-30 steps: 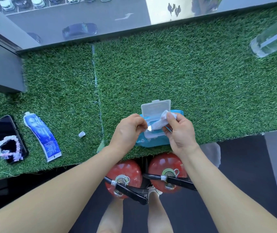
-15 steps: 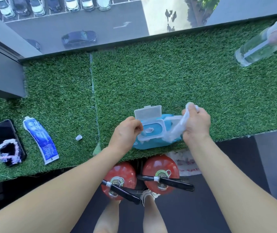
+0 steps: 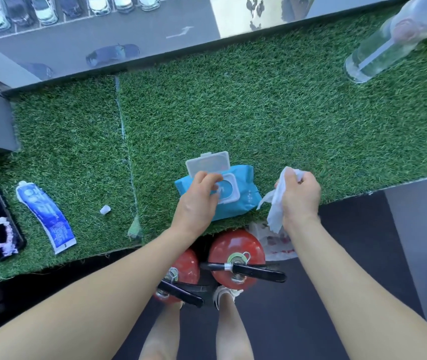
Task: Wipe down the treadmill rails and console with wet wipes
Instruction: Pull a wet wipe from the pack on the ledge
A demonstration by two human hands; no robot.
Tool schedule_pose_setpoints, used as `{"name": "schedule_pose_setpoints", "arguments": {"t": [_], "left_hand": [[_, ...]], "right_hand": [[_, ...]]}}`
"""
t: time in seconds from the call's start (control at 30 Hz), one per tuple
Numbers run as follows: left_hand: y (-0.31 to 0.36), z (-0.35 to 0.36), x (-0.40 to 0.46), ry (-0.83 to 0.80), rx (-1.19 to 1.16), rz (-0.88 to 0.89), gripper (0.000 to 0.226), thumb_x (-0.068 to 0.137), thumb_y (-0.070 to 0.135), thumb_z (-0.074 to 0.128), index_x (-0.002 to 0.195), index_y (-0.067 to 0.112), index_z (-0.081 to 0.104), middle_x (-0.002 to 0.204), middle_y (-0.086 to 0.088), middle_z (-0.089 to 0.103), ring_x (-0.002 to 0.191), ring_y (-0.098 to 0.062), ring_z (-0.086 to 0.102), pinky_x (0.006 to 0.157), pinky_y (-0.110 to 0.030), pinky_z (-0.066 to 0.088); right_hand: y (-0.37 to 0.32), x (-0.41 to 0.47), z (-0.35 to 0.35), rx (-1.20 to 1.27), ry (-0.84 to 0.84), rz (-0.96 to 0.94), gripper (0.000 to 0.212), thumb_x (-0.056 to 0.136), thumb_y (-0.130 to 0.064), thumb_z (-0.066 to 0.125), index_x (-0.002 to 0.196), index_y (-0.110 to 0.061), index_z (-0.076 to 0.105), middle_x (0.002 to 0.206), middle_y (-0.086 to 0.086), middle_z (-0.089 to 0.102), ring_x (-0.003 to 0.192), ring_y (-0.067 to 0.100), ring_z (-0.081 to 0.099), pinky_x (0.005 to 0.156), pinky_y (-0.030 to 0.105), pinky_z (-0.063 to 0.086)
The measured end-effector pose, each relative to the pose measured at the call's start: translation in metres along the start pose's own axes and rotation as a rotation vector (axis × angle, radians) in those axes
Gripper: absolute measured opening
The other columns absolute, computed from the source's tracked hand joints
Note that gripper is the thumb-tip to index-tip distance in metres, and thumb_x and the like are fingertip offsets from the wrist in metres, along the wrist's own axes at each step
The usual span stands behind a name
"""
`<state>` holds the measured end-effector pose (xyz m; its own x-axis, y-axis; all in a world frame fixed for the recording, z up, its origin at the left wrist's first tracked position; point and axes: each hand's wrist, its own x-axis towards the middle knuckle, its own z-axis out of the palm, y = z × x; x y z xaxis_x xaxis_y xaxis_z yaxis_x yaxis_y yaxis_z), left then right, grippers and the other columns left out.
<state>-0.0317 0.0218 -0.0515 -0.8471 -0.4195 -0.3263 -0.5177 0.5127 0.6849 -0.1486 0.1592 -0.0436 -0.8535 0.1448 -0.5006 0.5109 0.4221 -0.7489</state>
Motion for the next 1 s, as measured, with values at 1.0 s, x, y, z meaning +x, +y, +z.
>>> {"name": "schedule_pose_setpoints", "arguments": {"t": [1.0], "left_hand": [[0.075,-0.085,-0.040,-0.160,-0.460,-0.262,0.029,0.096,0.040,0.051,0.104,0.015,0.063,0.098,0.000,0.065,0.092,-0.016,0.059,0.088,-0.034,0.047]], "right_hand": [[-0.075,-0.098,-0.006,0.117,-0.329,0.001,0.030,0.093,-0.019,0.058,0.065,-0.017,0.049,0.061,0.001,0.050,0.054,0.015,0.045,0.052,0.025,0.038]]}}
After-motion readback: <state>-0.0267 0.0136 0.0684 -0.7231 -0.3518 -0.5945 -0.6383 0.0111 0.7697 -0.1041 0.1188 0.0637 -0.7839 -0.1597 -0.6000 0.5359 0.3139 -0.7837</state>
